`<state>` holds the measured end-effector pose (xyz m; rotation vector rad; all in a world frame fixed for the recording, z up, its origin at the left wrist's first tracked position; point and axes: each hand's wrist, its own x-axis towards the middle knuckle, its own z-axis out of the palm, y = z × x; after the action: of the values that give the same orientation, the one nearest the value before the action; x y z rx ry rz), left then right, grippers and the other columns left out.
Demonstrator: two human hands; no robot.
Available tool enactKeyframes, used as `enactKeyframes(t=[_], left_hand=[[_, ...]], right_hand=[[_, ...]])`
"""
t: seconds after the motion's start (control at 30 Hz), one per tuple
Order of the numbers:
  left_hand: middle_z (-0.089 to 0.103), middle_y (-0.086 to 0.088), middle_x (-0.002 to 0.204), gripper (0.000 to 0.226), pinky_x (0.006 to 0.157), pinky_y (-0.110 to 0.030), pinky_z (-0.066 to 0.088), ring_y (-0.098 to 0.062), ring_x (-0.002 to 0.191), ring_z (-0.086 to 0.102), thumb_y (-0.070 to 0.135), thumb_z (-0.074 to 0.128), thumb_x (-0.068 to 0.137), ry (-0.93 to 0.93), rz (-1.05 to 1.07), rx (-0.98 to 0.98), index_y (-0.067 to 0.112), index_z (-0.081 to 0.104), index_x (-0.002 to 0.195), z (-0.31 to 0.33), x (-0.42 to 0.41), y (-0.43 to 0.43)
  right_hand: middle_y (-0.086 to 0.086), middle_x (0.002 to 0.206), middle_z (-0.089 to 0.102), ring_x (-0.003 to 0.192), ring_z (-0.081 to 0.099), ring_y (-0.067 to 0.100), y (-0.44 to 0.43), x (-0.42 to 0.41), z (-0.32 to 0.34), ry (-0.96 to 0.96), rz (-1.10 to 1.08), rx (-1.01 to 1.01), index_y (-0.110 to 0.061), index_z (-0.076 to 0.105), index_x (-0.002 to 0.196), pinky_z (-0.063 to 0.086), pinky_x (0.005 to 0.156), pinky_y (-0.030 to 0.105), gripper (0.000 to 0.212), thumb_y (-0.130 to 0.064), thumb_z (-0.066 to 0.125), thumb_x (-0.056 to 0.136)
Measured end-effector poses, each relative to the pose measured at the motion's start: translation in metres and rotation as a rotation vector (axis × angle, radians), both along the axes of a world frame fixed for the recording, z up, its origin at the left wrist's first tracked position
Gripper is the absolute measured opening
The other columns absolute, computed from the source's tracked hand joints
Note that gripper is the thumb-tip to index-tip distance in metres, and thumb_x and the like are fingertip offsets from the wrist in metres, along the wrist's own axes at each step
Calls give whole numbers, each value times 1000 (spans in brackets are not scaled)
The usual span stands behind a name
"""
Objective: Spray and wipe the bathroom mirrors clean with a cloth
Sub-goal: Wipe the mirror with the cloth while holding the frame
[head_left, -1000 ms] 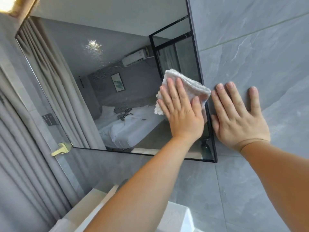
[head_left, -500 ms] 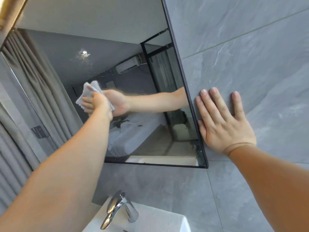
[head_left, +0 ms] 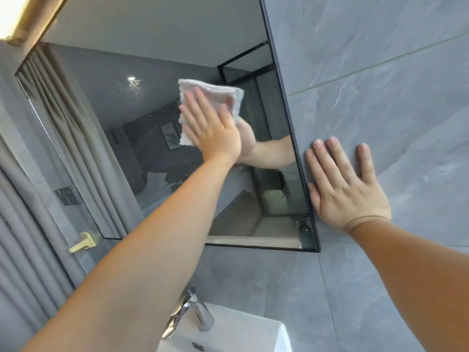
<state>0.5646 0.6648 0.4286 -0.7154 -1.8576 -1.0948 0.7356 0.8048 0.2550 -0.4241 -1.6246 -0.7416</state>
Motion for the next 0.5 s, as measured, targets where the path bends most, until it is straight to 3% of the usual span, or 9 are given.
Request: enactKeyframes(t=[0.1,0.17,0.37,0.5], left_hand=[[-6,2,172,61,127,-43,-3,-21,158,-7,42,20,111,-340,26,215,21,0,164,37,-54,-30],[-6,4,172,60,126,-40,-3,-19,158,-6,43,21,111,-454,18,288,23,0,164,48,-74,-42],[-6,6,172,60,126,-40,-4,-18,158,-6,45,21,111,-469,3,306,25,1,164,47,-79,-45],[-7,6,172,61,126,-40,-6,-17,158,-8,45,20,110,-471,-5,293,24,-1,164,46,-86,-46]], right_hand=[[11,170,25,157,25,31,1,-1,-1,-5,0,2,-6,27,163,12,126,63,66,-33,44,105],[11,170,26,157,25,31,2,0,0,3,-9,8,-6,28,163,12,127,63,65,-34,44,105],[11,168,32,155,31,31,-3,3,3,11,-2,13,-6,35,160,18,125,63,62,-31,47,104],[8,150,57,138,55,30,-21,9,31,86,82,6,-10,61,141,29,116,64,48,-22,57,95]])
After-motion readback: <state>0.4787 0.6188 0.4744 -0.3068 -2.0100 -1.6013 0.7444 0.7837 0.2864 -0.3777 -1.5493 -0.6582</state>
